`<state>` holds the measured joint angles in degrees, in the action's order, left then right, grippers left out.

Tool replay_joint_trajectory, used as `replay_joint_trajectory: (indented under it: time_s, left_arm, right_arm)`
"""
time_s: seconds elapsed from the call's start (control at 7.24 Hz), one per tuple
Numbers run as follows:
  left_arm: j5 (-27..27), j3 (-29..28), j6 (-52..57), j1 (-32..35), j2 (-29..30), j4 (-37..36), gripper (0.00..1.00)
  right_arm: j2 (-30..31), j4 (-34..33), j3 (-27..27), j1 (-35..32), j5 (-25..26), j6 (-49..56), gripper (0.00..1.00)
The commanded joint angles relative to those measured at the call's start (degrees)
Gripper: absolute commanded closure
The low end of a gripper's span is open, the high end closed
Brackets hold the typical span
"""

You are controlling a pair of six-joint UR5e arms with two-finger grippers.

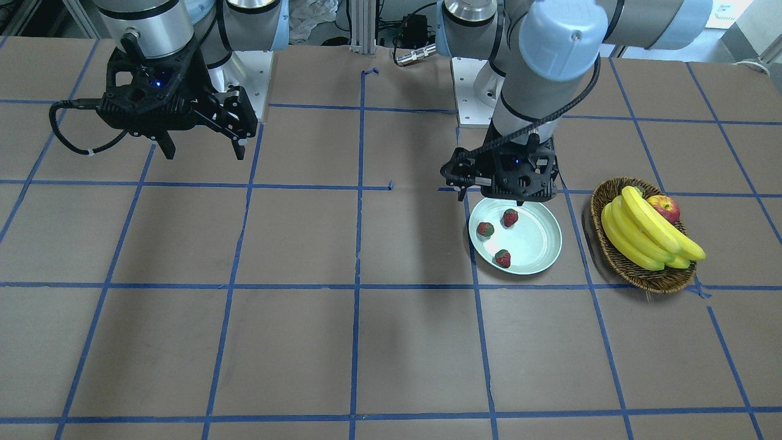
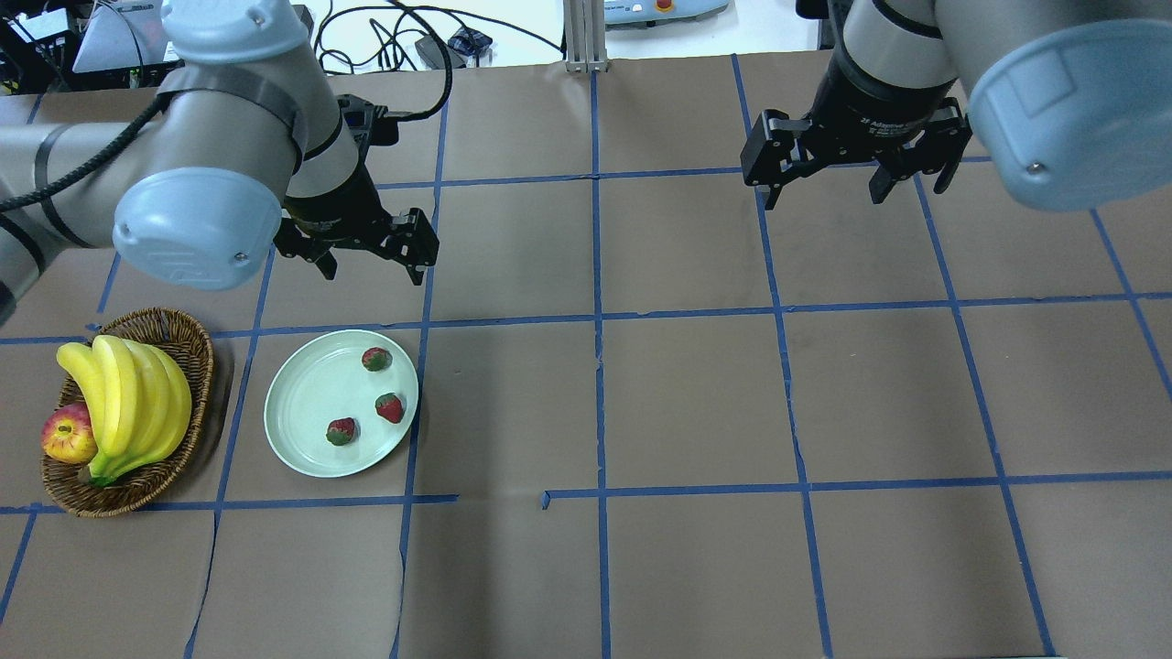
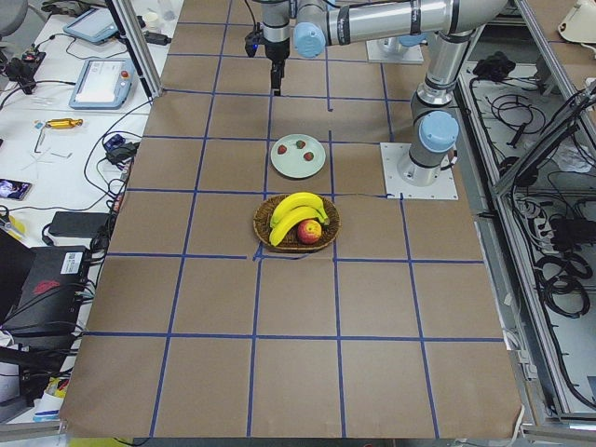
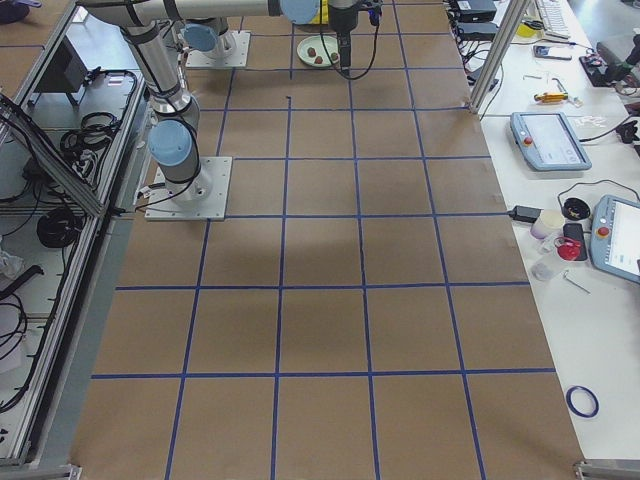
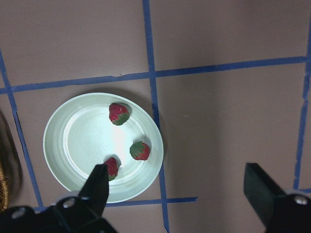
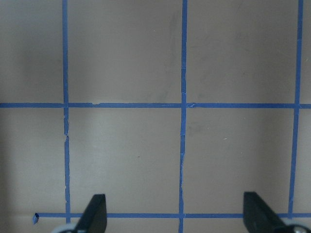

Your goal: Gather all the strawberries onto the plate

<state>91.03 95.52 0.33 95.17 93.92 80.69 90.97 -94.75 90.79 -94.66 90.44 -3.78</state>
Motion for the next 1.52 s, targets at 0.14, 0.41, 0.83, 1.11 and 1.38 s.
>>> replay_joint_trajectory:
  time_s: [0.14,0.41,0.83,1.11,1.38]
  left_arm:
    - [-2.4,-8.2,9.0,-2.3,-5.3,15.4,0.0]
    - [0.0,-7.3,2.7,-3.1,-6.8,10.4,0.0]
    - [0.2,-5.4,-4.7,-2.5,-5.6,9.5,0.0]
    - [0.5,-4.9,-5.3,-1.5,-5.7,8.8,0.0]
    - [0.0,-5.0,-6.4,-1.3,-5.8,8.3,0.0]
  right_arm:
    - [0.0,0.0,0.0,0.0,0.0,0.0,0.0]
    - [-0.1,0.1,-0.1,0.0,0.1,0.2,0.0]
    - [0.0,0.4,-1.0,0.0,0.1,0.1,0.0]
    - [0.1,0.6,-3.0,0.0,-0.1,0.1,0.0]
    - [0.0,0.6,-3.3,-0.2,-0.2,0.1,0.0]
